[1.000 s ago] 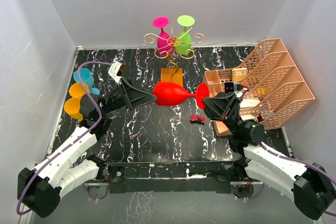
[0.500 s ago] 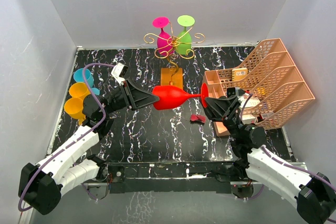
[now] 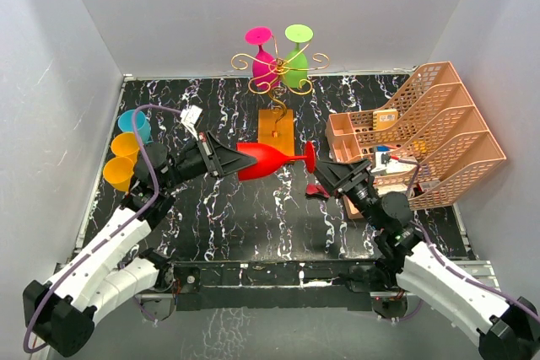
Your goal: Take the wine glass off the wine glass rack
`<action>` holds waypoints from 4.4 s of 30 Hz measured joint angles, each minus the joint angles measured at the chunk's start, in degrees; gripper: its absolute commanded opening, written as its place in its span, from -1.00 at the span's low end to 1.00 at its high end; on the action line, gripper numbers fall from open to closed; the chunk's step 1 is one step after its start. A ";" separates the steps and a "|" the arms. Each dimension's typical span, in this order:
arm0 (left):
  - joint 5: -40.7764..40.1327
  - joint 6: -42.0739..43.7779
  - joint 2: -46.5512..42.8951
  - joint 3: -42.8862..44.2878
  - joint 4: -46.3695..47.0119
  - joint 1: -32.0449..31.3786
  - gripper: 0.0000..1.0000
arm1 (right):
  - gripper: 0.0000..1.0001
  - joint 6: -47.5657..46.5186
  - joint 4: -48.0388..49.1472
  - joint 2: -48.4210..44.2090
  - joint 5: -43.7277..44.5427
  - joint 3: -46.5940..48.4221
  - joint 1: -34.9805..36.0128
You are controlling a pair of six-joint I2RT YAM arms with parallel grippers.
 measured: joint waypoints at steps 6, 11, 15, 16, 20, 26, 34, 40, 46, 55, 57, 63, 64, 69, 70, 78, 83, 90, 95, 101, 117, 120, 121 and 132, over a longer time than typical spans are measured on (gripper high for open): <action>-9.81 12.96 0.11 8.52 -25.49 0.00 -1.00 | 0.54 -16.15 -26.38 -1.29 9.84 9.33 0.00; -25.88 23.04 6.38 21.27 -50.01 -0.11 -1.00 | 0.74 -25.20 -39.04 2.16 14.99 16.61 -0.02; -38.82 29.99 14.88 30.01 -63.87 -0.07 -1.00 | 0.97 -29.59 -42.75 5.20 16.44 19.04 -0.02; -41.59 31.54 17.51 31.80 -66.53 -0.04 -1.00 | 0.98 -30.25 -43.54 5.92 16.48 19.37 -0.02; -50.34 36.20 27.50 36.48 -73.24 0.87 -1.00 | 0.97 -31.74 -45.86 9.79 14.32 21.00 0.00; -52.76 39.41 35.98 38.47 -75.87 8.41 -1.00 | 0.97 -33.38 -48.06 14.08 12.09 25.11 0.00; -51.76 40.19 40.74 46.93 -74.97 19.78 -1.00 | 0.97 -40.89 -49.03 14.14 8.81 28.11 0.00; -50.80 41.53 50.53 55.89 -75.52 21.49 -1.00 | 0.97 -44.50 -48.26 12.90 7.65 27.43 0.00; -49.46 43.56 56.39 58.45 -77.64 23.85 -1.00 | 0.97 -46.64 -48.15 12.33 9.55 27.10 0.00; -49.40 45.92 57.11 61.70 -79.30 24.17 -0.99 | 0.97 -48.19 -46.97 10.60 10.73 24.35 0.00; -49.42 46.21 57.81 62.16 -79.49 24.17 -0.93 | 0.97 -48.30 -46.86 10.75 10.78 24.33 0.00; -49.55 47.01 58.97 62.20 -80.37 24.39 -0.79 | 0.97 -48.46 -46.86 10.75 10.82 24.33 0.00; -49.62 47.12 58.97 62.25 -80.43 24.46 -0.74 | 0.97 -48.46 -46.86 10.75 10.86 24.30 0.00; -50.80 47.45 59.01 62.75 -80.89 25.00 -0.45 | 0.97 -48.46 -46.86 10.75 10.95 24.24 0.00; -50.86 47.52 59.01 62.90 -80.94 25.16 -0.37 | 0.97 -48.46 -46.86 10.75 10.95 24.24 0.00; -48.37 47.67 56.78 66.42 -81.59 25.57 0.23 | 0.97 -48.54 -46.86 10.75 10.95 24.24 0.00; -40.76 46.05 46.16 62.84 -77.42 25.64 0.40 | 0.97 -48.37 -46.86 10.73 10.84 24.24 0.00; -22.56 39.85 27.80 50.27 -64.63 25.64 0.47 | 0.97 -47.60 -47.58 10.12 10.32 24.24 0.00; -10.10 34.88 31.56 50.71 -55.08 25.64 0.87 | 0.97 -46.51 -49.16 7.48 10.34 24.24 0.00; -3.72 29.07 44.04 58.21 -47.28 25.64 0.94 | 0.97 -44.96 -49.94 4.70 10.62 24.26 0.00; -2.16 19.98 70.34 85.66 -38.75 25.09 0.76 | 0.97 -43.91 -50.21 3.85 12.74 24.48 0.00; -2.25 18.03 73.88 88.43 -37.68 24.11 0.70 | 0.98 -44.19 -49.62 4.42 12.92 24.50 0.00; -2.45 17.51 75.34 89.79 -37.38 23.52 0.66 | 0.97 -44.37 -49.44 4.66 12.94 24.57 0.00; -4.57 13.05 82.34 96.65 -34.36 17.86 0.27 | 0.97 -46.18 -48.98 4.00 14.03 24.59 0.00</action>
